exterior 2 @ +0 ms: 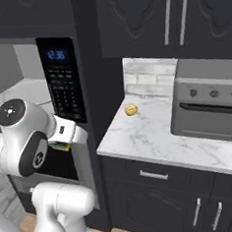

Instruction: Place the sponge inside the microwave to prepare for sanitizing.

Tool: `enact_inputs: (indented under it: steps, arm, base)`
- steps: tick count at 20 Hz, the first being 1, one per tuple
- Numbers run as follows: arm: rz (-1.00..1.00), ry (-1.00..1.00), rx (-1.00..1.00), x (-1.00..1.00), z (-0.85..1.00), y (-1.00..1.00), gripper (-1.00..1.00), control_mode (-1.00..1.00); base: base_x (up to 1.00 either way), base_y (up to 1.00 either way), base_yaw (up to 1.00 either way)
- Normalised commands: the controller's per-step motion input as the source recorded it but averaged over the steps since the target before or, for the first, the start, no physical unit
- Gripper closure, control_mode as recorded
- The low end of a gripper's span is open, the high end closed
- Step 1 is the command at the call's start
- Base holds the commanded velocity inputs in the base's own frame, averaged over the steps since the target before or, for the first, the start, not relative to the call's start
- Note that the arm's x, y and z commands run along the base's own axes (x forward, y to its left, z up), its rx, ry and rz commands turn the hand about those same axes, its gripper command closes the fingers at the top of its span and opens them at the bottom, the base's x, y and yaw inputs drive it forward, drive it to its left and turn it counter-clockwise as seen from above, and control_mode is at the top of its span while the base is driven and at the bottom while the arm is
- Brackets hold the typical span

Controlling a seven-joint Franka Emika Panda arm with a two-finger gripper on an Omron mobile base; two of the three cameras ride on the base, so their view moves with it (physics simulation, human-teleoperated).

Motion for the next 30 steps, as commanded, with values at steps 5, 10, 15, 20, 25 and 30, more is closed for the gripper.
enact_inputs:
  steps: [5,10,15,20,25,30]
  arm:
    - [0.0,0.0,0.0,0.0,0.0,0.0,1.0,1.0]
    - [0.0,0.0,0.0,0.0,0.0,0.0,1.0,1.0]
    - [0.0,0.0,0.0,0.0,0.0,0.0,1.0,1.0]
    - [0.0,0.0,0.0,0.0,0.0,0.0,1.0,1.0]
    - [0.0,0.0,0.0,0.0,0.0,0.0,1.0,1.0]
    - [0.0,0.0,0.0,0.0,0.0,0.0,1.0,1.0]
  base:
    - [-0.01,1.0,0.13]
    - [0.0,0.84,0.26]
    - [0.06,0.11,0.23]
    - [0.26,-0.21,0.23]
    - [0.34,-0.37,0.18]
    - [0.3,-0.36,0.17]
